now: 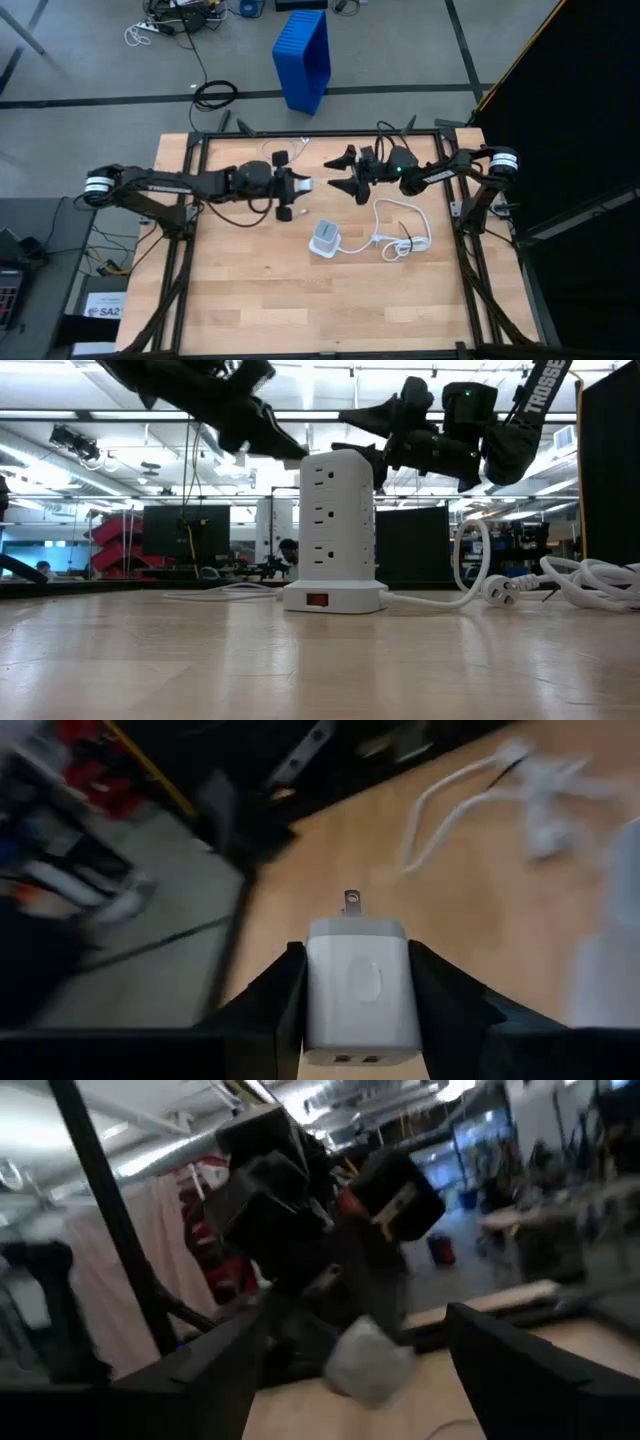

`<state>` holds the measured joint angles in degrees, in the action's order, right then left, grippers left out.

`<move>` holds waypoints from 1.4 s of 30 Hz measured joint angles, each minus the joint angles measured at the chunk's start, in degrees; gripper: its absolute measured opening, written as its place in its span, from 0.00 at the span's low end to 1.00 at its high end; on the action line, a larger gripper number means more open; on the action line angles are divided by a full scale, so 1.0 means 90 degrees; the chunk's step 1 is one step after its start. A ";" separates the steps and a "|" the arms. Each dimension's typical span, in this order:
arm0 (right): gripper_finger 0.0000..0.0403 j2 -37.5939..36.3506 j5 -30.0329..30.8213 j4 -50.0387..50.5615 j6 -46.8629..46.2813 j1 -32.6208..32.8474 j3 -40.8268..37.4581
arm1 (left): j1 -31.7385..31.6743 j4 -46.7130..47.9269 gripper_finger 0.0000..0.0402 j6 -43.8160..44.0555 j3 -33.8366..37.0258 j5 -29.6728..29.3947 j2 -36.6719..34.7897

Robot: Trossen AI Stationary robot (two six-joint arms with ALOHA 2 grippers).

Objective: Plug in charger
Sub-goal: Insert the white charger cable into the white charger adapter

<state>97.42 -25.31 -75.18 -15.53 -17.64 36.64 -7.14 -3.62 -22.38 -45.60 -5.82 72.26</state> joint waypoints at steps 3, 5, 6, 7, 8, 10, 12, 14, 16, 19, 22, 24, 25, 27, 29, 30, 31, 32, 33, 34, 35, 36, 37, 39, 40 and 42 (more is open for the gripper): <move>0.66 -0.0101 0.0602 0.1123 0.1132 0.0403 0.0074 | 0.0009 0.0042 0.31 0.0420 0.0009 0.0442 -0.0091; 0.64 -0.0126 0.1267 0.2220 0.1737 0.0689 0.0350 | 0.0012 0.0079 0.31 0.0611 -0.0003 0.0523 -0.0087; 0.63 -0.0126 0.1518 0.2755 0.1974 0.0826 0.0521 | 0.0005 0.0143 0.31 0.0695 -0.0003 0.0521 -0.0028; 0.63 -0.0126 0.1687 0.3333 0.2162 0.0956 0.0708 | 0.0002 0.0218 0.31 0.0740 -0.0003 0.0518 0.0032; 0.62 -0.0126 0.1817 0.3863 0.2314 0.1075 0.0915 | -0.0009 0.0390 0.31 0.0807 -0.0037 0.0516 0.0070; 0.61 -0.0126 0.2121 0.4703 0.2546 0.1274 0.1315 | -0.0036 0.0756 0.31 0.0871 -0.0177 0.0540 0.0122; 0.60 -0.0126 0.2367 0.5118 0.2698 0.1424 0.1596 | -0.0034 0.0971 0.31 0.0885 -0.0338 0.0563 0.0133; 0.60 -0.0126 0.2443 0.5208 0.2737 0.1482 0.1762 | -0.0036 0.1105 0.31 0.0885 -0.0437 0.0565 0.0133; 0.60 -0.0126 0.2474 0.5251 0.2737 0.1495 0.1880 | -0.0034 0.1147 0.31 0.0885 -0.0492 0.0648 0.0131; 0.61 -0.0126 0.2565 0.5132 0.2743 0.1477 0.1997 | -0.0031 0.1041 0.31 0.0882 -0.0571 0.1011 0.0135; 0.61 -0.0128 0.2586 0.5143 0.2738 0.1460 0.2004 | -0.0027 0.1025 0.31 0.0880 -0.0586 0.1177 0.0142; 0.60 -0.0128 0.2570 0.5146 0.2696 0.1453 0.2004 | -0.0029 0.1009 0.31 0.0877 -0.0586 0.1165 0.0142; 0.59 -0.0128 0.2595 0.5149 0.2693 0.1453 0.2004 | -0.0031 0.1007 0.31 0.0878 -0.0586 0.1177 0.0142; 0.56 -0.0128 0.2594 0.5191 0.2688 0.1448 0.2004 | -0.0032 0.1006 0.31 0.0878 -0.0583 0.1165 0.0142; 0.51 -0.0128 0.2604 0.5243 0.2681 0.1451 0.2004 | -0.0032 0.1021 0.31 0.0882 -0.0582 0.1158 0.0142; 0.49 -0.0128 0.2626 0.5290 0.2678 0.1451 0.2004 | -0.0033 0.1034 0.31 0.0890 -0.0580 0.1133 0.0142; 0.46 -0.0128 0.2626 0.5336 0.2683 0.1448 0.2004 | -0.0035 0.1045 0.31 0.0890 -0.0574 0.1115 0.0142; 0.44 -0.0128 0.2626 0.5362 0.2685 0.1448 0.2001 | -0.0036 0.1056 0.31 0.0893 -0.0574 0.1118 0.0142; 0.42 -0.0128 0.2622 0.5398 0.2683 0.1448 0.2001 | -0.0036 0.1062 0.31 0.0895 -0.0574 0.1115 0.0142; 0.40 -0.0128 0.2628 0.5442 0.2678 0.1448 0.2001 | -0.0036 0.1078 0.31 0.0894 -0.0574 0.1109 0.0142; 0.38 -0.0128 0.2619 0.5472 0.2691 0.1448 0.2001 | -0.0036 0.1093 0.31 0.0897 -0.0571 0.1123 0.0142; 0.38 -0.0128 0.2614 0.5489 0.2698 0.1449 0.2001 | -0.0036 0.1091 0.31 0.0892 -0.0571 0.1136 0.0145; 0.37 -0.0128 0.2600 0.5506 0.2705 0.1451 0.1999 | -0.0035 0.1091 0.31 0.0892 -0.0571 0.1148 0.0145; 0.36 -0.0128 0.2599 0.5506 0.2774 0.1449 0.1999 | -0.0034 0.1087 0.31 0.0892 -0.0571 0.1171 0.0145; 0.36 -0.0128 0.2599 0.5503 0.2813 0.1450 0.1999 | -0.0034 0.1084 0.31 0.0892 -0.0571 0.1174 0.0145; 0.35 -0.0128 0.2599 0.5507 0.2888 0.1451 0.1999 | -0.0034 0.1084 0.31 0.0892 -0.0570 0.1191 0.0145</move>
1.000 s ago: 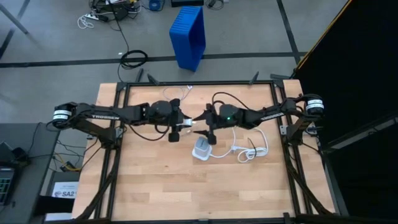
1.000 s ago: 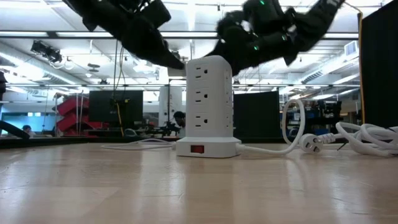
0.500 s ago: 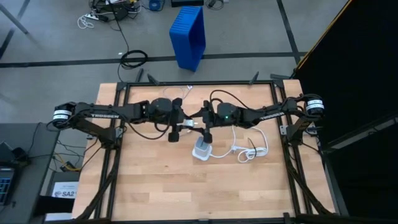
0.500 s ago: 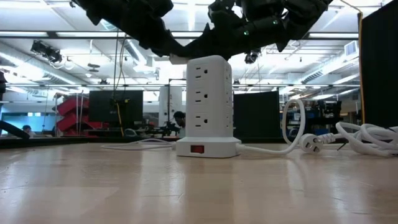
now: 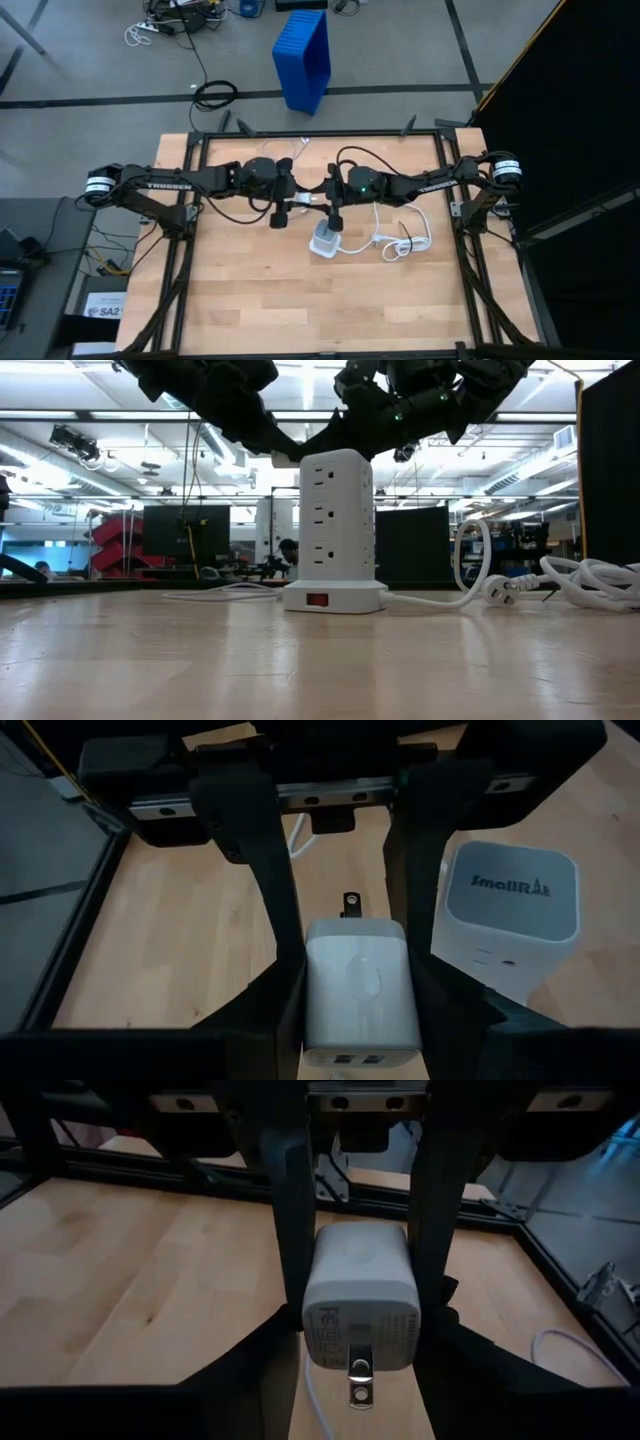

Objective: Plug in charger
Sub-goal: Insert the white charger cable into the white charger adapter

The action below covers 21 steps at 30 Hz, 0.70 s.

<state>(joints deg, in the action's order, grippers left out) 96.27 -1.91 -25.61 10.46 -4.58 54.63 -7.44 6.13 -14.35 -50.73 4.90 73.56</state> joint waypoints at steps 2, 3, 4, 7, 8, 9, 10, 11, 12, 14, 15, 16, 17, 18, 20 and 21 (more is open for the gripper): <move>0.33 0.0000 0.0001 0.0001 0.0044 0.0004 -0.0002 | 0.0000 0.0000 0.31 0.0002 0.0002 0.0015 0.0000; 0.32 0.0000 0.0002 0.0000 0.0053 0.0007 -0.0002 | 0.0000 0.0000 0.31 0.0002 0.0001 0.0028 0.0000; 0.31 0.0000 0.0002 0.0003 0.0064 0.0007 -0.0003 | 0.0000 0.0000 0.31 0.0003 0.0001 0.0036 0.0000; 0.29 0.0000 0.0000 0.0023 0.0067 0.0007 -0.0010 | 0.0001 -0.0001 0.33 0.0002 0.0000 0.0037 0.0000; 0.28 0.0000 0.0000 0.0021 0.0063 0.0007 -0.0010 | 0.0003 -0.0012 0.36 0.0002 0.0001 0.0031 0.0000; 0.28 0.0000 0.0030 0.0014 0.0012 0.0007 -0.0010 | 0.0005 -0.0053 0.40 0.0003 0.0001 0.0014 0.0000; 0.28 0.0000 0.0074 0.0007 -0.0020 0.0005 -0.0010 | 0.0005 -0.0105 0.44 0.0002 -0.0001 0.0001 0.0000; 0.27 0.0003 0.0131 0.0001 -0.0039 0.0002 -0.0010 | 0.0007 -0.0177 0.48 0.0002 -0.0006 -0.0010 0.0000; 0.26 0.0005 0.0146 0.0025 -0.0039 0.0001 -0.0010 | 0.0007 -0.0216 0.52 -0.0001 -0.0011 -0.0026 -0.0002; 0.24 0.0012 0.0302 0.0023 -0.0049 -0.0002 -0.0010 | 0.0012 -0.0204 0.57 0.0027 -0.0015 0.0025 -0.0010; 0.22 0.0012 0.0338 0.0002 -0.0051 -0.0005 -0.0010 | 0.0018 -0.0212 0.59 0.0061 -0.0015 0.0035 -0.0010; 0.20 0.0012 0.0342 -0.0008 -0.0061 -0.0012 -0.0010 | 0.0019 -0.0232 0.60 0.0101 -0.0015 0.0037 -0.0010; 0.17 0.0012 0.0341 -0.0015 -0.0067 -0.0015 -0.0010 | 0.0019 -0.0248 0.61 0.0121 -0.0015 0.0037 -0.0010; 0.14 0.0012 0.0330 -0.0018 -0.0075 -0.0015 -0.0010 | 0.0017 -0.0265 0.61 0.0121 -0.0015 0.0027 -0.0010; 0.07 0.0012 0.0295 -0.0020 -0.0096 -0.0024 -0.0010 | 0.0012 -0.0278 0.61 0.0124 -0.0015 0.0003 -0.0011; 0.03 0.0012 0.0271 -0.0012 -0.0111 -0.0035 -0.0010 | 0.0012 -0.0264 0.60 0.0126 -0.0015 -0.0012 -0.0012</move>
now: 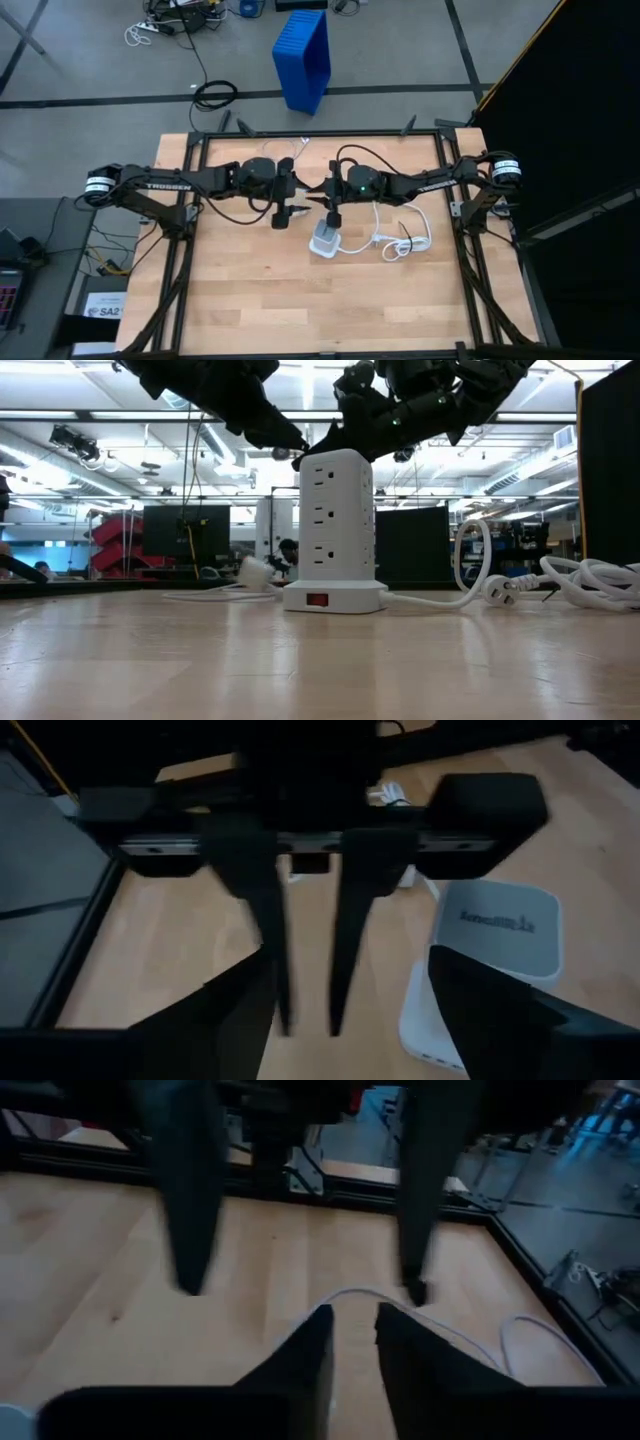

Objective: Plug in charger
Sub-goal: Insert the white charger cable into the white charger adapter

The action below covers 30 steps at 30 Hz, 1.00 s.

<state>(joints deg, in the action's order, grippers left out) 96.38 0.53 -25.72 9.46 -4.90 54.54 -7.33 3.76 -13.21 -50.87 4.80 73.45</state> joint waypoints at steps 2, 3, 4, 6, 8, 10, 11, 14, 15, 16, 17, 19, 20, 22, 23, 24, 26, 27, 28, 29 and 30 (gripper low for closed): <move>0.01 0.0000 -0.0006 0.0040 -0.0024 -0.0019 0.0000 | 0.0000 0.0078 0.59 0.0000 0.0000 0.0000 -0.0002; 0.02 0.0000 -0.0004 0.0042 -0.0030 -0.0025 0.0000 | 0.0000 0.0176 0.59 0.0000 0.0000 0.0000 -0.0036; 0.03 0.0000 -0.0002 0.0040 -0.0033 -0.0032 0.0000 | 0.0000 0.0280 0.58 0.0000 0.0000 0.0000 -0.0063; 0.06 -0.0037 -0.0006 0.0085 -0.0033 -0.0040 -0.0002 | -0.0001 0.0562 0.57 0.0000 0.0000 -0.0017 -0.0144; 0.09 -0.0150 -0.0015 0.0166 -0.0032 -0.0056 -0.0002 | -0.0020 0.0976 0.56 -0.0030 0.0000 -0.0028 -0.0202; 0.12 -0.0369 0.0001 0.0340 -0.0012 -0.0103 -0.0002 | -0.0054 0.1404 0.56 -0.0041 0.0005 -0.0199 -0.0256; 0.13 -0.0482 0.0020 0.0393 0.0009 -0.0127 0.0000 | -0.0087 0.1592 0.55 -0.0029 0.0007 -0.0349 -0.0289; 0.14 -0.0844 0.0037 0.0661 0.0011 -0.0179 0.0000 | -0.0313 0.1782 0.55 0.0127 0.0159 -0.0667 -0.0426; 0.15 -0.0952 0.0043 0.0738 -0.0016 -0.0200 0.0000 | -0.0427 0.1759 0.55 0.0218 0.0278 -0.0702 -0.0469; 0.15 -0.1044 0.0056 0.0814 -0.0040 -0.0207 0.0000 | -0.0551 0.1759 0.55 0.0339 0.0398 -0.0712 -0.0500; 0.16 -0.1116 0.0069 0.0888 -0.0046 -0.0210 0.0000 | -0.0680 0.1756 0.55 0.0458 0.0528 -0.0712 -0.0516; 0.16 -0.1189 0.0091 0.1020 -0.0053 -0.0210 0.0000 | -0.0925 0.1759 0.55 0.0769 0.0806 -0.0712 -0.0511; 0.16 -0.1192 0.0093 0.1085 -0.0062 -0.0212 0.0000 | -0.1047 0.1704 0.55 0.0962 0.0932 -0.0712 -0.0459; 0.17 -0.1160 0.0096 0.1168 -0.0066 -0.0223 0.0000 | -0.1214 0.1513 0.56 0.1429 0.1122 -0.0668 -0.0309; 0.17 -0.1145 0.0098 0.1173 -0.0064 -0.0235 0.0000 | -0.1274 0.1507 0.56 0.1565 0.1183 -0.0602 -0.0230; 0.18 -0.1144 0.0096 0.1201 -0.0064 -0.0253 0.0000 | -0.1297 0.1509 0.56 0.1702 0.1222 -0.0574 -0.0147; 0.19 -0.1144 0.0099 0.1226 -0.0067 -0.0289 0.0000 | -0.1319 0.1426 0.56 0.1933 0.1234 -0.0539 0.0046; 0.20 -0.1144 0.0103 0.1241 -0.0084 -0.0300 0.0000 | -0.1319 0.1342 0.56 0.2027 0.1232 -0.0537 0.0132; 0.21 -0.1144 0.0105 0.1260 -0.0095 -0.0307 0.0000 | -0.1319 0.1275 0.56 0.2104 0.1231 -0.0534 0.0215; 0.22 -0.1144 0.0108 0.1269 -0.0119 -0.0308 0.0000 | -0.1319 0.1210 0.56 0.2157 0.1231 -0.0530 0.0312; 0.23 -0.1144 0.0115 0.1266 -0.0132 -0.0312 0.0000 | -0.1336 0.1136 0.56 0.2164 0.1231 -0.0522 0.0408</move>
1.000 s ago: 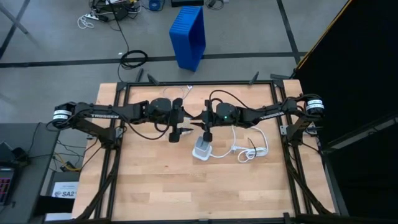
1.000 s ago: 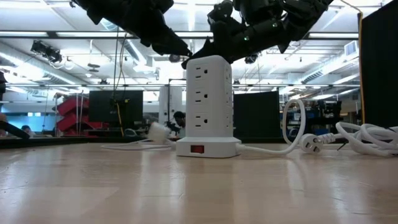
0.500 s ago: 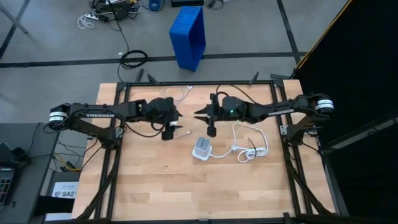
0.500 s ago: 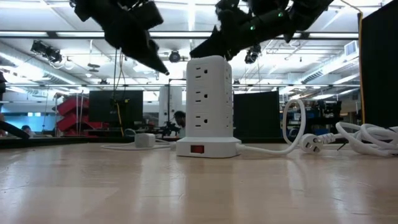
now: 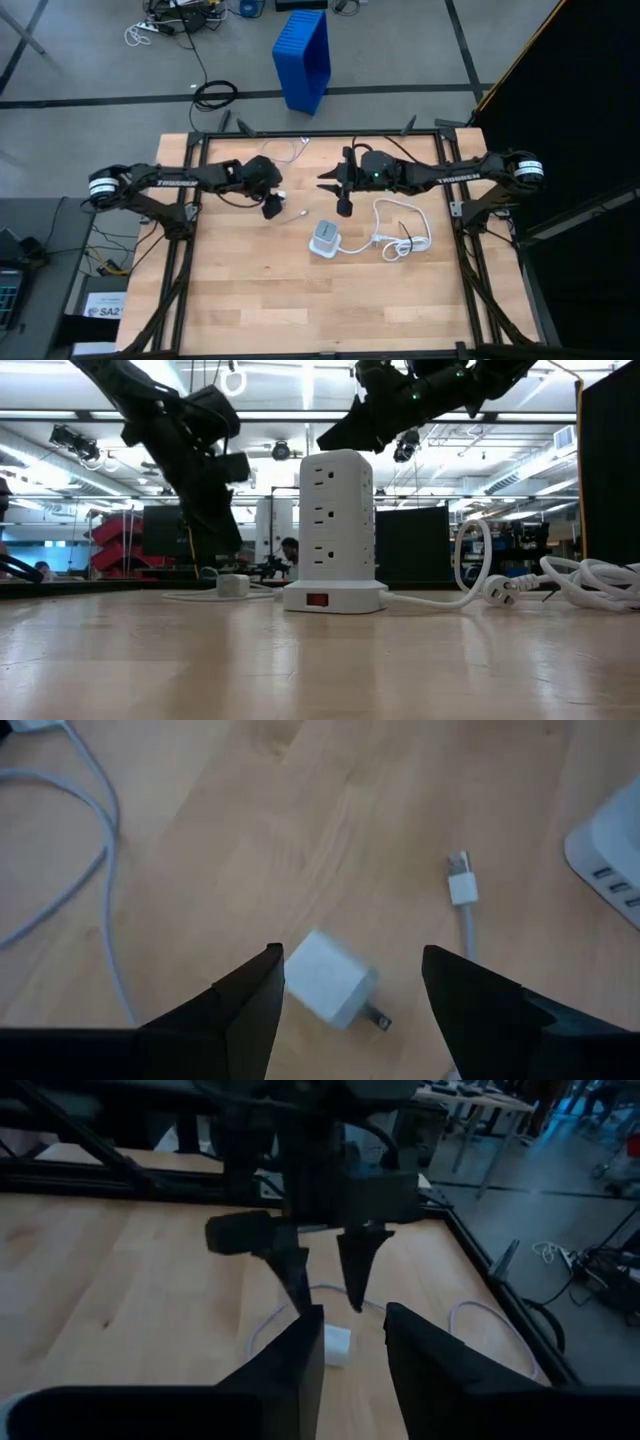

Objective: Plug in charger
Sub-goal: Insert the white charger cable into the white charger adapter

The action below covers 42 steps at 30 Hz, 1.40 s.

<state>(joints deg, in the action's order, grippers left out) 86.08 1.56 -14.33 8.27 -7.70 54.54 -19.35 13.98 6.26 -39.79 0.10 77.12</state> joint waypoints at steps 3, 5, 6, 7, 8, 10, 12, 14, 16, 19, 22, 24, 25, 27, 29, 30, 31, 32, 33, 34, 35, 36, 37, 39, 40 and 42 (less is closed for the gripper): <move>0.26 0.0000 -0.0005 0.0051 -0.0003 0.0005 0.0000 | -0.0123 -0.0006 0.56 0.0058 -0.0005 0.0006 0.0252; 0.28 0.0001 -0.0010 0.0180 -0.0012 0.0007 0.0000 | -0.0197 -0.0025 0.56 0.0173 -0.0005 0.0008 0.0411; 0.28 0.0002 -0.0008 0.0211 -0.0034 0.0006 0.0000 | -0.0239 -0.0056 0.56 0.0240 -0.0005 0.0015 0.0489; 0.29 0.0002 -0.0008 0.0210 -0.0058 0.0005 0.0000 | -0.0275 -0.0089 0.56 0.0344 -0.0005 0.0020 0.0569; 0.30 0.0002 -0.0007 0.0216 -0.0061 0.0005 0.0000 | -0.0300 -0.0126 0.56 0.0401 -0.0005 0.0029 0.0655; 0.31 0.0002 -0.0007 0.0288 -0.0063 0.0005 0.0000 | -0.0331 -0.0218 0.56 0.0513 -0.0007 0.0175 0.0807; 0.32 0.0002 -0.0007 0.0297 -0.0063 0.0005 0.0000 | -0.0345 -0.0298 0.56 0.0524 -0.0005 0.0458 0.0993; 0.32 0.0002 -0.0010 0.0292 -0.0063 0.0005 0.0000 | -0.0339 -0.0388 0.56 0.0524 -0.0005 0.0682 0.1162; 0.32 0.0002 -0.0012 0.0305 -0.0063 0.0005 0.0000 | -0.0338 -0.0440 0.56 0.0525 -0.0006 0.0701 0.1326; 0.31 0.0002 -0.0019 0.0384 -0.0063 0.0005 0.0000 | -0.0347 -0.0474 0.52 0.0491 -0.0029 0.0627 0.1481; 0.31 0.0002 -0.0017 0.0422 -0.0063 0.0005 0.0000 | -0.0347 -0.0486 0.41 0.0374 -0.0036 0.0537 0.1523; 0.32 0.0003 -0.0017 0.0463 -0.0063 0.0005 0.0000 | -0.0345 -0.0432 0.31 0.0303 -0.0070 0.0518 0.1522; 0.32 0.0005 -0.0017 0.0468 -0.0063 0.0005 0.0000 | -0.0345 -0.0395 0.31 0.0243 -0.0099 0.0520 0.1512; 0.32 0.0005 -0.0017 0.0466 -0.0063 0.0005 0.0000 | -0.0345 -0.0348 0.31 0.0049 -0.0154 0.0531 0.1479; 0.31 0.0005 -0.0017 0.0475 -0.0063 0.0005 0.0000 | -0.0337 -0.0388 0.31 -0.0150 -0.0219 0.0596 0.1370; 0.31 0.0002 -0.0017 0.0474 -0.0063 0.0005 0.0000 | -0.0330 -0.0396 0.31 -0.0216 -0.0253 0.0611 0.1275; 0.31 0.0005 -0.0017 0.0474 -0.0063 0.0005 0.0000 | -0.0330 -0.0403 0.31 -0.0307 -0.0292 0.0637 0.1152; 0.31 0.0005 -0.0017 0.0479 -0.0055 0.0005 0.0000 | -0.0333 -0.0437 0.31 -0.0352 -0.0327 0.0651 0.1023; 0.31 0.0004 -0.0017 0.0481 -0.0025 0.0005 0.0000 | -0.0333 -0.0478 0.31 -0.0384 -0.0347 0.0651 0.0871; 0.31 0.0005 -0.0017 0.0475 0.0026 0.0005 0.0000 | -0.0327 -0.0553 0.31 -0.0432 -0.0352 0.0650 0.0708; 0.31 0.0004 -0.0017 0.0454 0.0073 0.0005 0.0000 | -0.0305 -0.0665 0.31 -0.0482 -0.0352 0.0652 0.0518; 0.31 0.0005 -0.0017 0.0439 0.0097 0.0005 0.0000 | -0.0285 -0.0856 0.31 -0.0533 -0.0352 0.0687 0.0304; 0.31 0.0005 -0.0017 0.0431 0.0097 0.0004 -0.0001 | -0.0252 -0.1140 0.31 -0.0663 -0.0352 0.0783 0.0073; 0.32 0.0005 -0.0019 0.0373 0.0097 -0.0005 0.0000 | -0.0194 -0.1813 0.31 -0.0792 -0.0338 0.0949 -0.0374; 0.32 0.0005 -0.0037 0.0329 0.0096 -0.0007 0.0000 | -0.0167 -0.2197 0.31 -0.0836 -0.0312 0.1104 -0.0580; 0.32 0.0005 -0.0227 0.0194 0.0097 -0.0007 -0.0008 | -0.0131 -0.2979 0.31 -0.0975 -0.0232 0.1636 -0.0898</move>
<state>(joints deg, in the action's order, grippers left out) 86.13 -0.48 -12.58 9.15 -7.77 54.47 -20.53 -12.83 -2.51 -41.88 14.82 69.04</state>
